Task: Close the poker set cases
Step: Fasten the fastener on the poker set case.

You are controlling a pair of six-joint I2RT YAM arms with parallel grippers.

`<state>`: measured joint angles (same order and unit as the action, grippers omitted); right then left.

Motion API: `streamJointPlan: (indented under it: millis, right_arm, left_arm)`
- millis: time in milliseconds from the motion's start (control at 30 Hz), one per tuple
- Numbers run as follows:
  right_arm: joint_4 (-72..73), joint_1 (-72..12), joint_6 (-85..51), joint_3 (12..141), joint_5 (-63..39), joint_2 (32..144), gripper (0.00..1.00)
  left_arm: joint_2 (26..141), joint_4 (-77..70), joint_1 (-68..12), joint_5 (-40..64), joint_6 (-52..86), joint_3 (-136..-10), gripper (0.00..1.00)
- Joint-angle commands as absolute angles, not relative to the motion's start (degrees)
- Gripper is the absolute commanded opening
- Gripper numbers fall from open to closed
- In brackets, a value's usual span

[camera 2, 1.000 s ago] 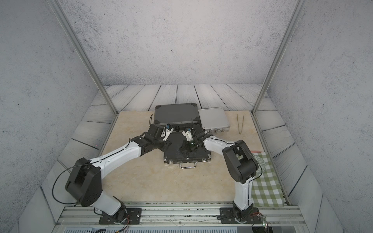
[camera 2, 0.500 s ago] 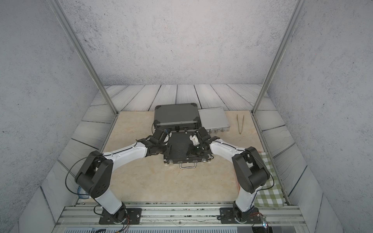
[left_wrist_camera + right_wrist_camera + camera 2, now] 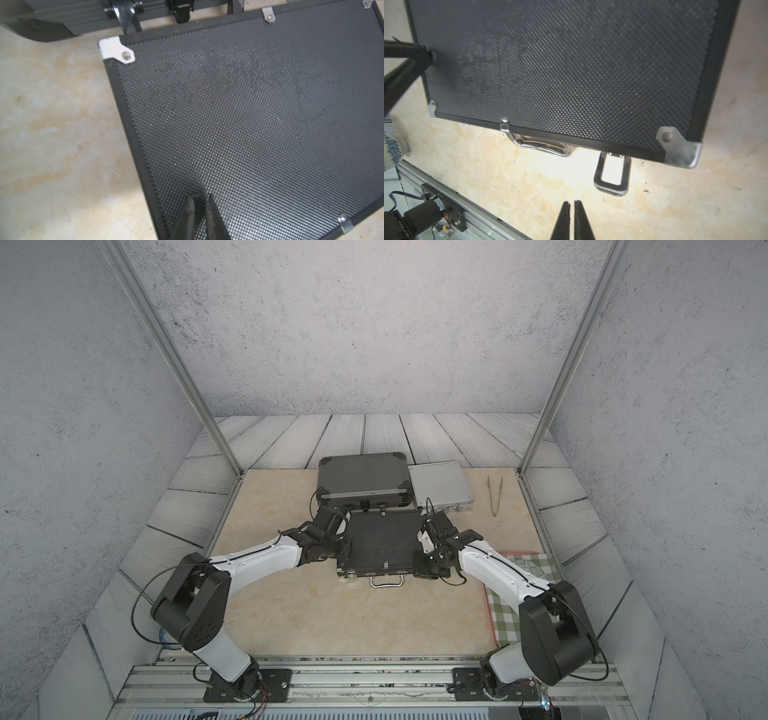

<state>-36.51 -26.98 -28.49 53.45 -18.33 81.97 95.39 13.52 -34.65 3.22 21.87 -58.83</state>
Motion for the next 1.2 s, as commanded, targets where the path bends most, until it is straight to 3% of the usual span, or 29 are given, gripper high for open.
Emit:
streamJointPlan:
  millis: [0,233,567,833,1167]
  right_arm:
    - [-36.2,-26.8,-27.8,50.7,-15.8,82.3,0.10]
    - [-30.8,-26.2,-29.4,47.0,-17.0,84.6,0.09]
    - [-39.2,-26.2,-27.8,53.7,-13.7,76.6,0.09]
    - [-37.3,-24.8,-25.1,56.6,-13.0,84.5,0.08]
    - [-30.6,-24.3,-26.6,49.4,-14.6,88.6,0.06]
  left_arm:
    - [98.3,22.6,-36.1,6.0,22.3,-57.8,0.15]
    - [98.7,22.5,-36.3,5.1,22.0,-57.0,0.15]
    - [98.9,22.6,-36.4,4.3,22.1,-57.2,0.13]
    - [98.2,23.1,-36.5,3.7,21.9,-57.0,0.12]
    - [98.0,22.8,-36.6,3.4,21.9,-57.2,0.12]
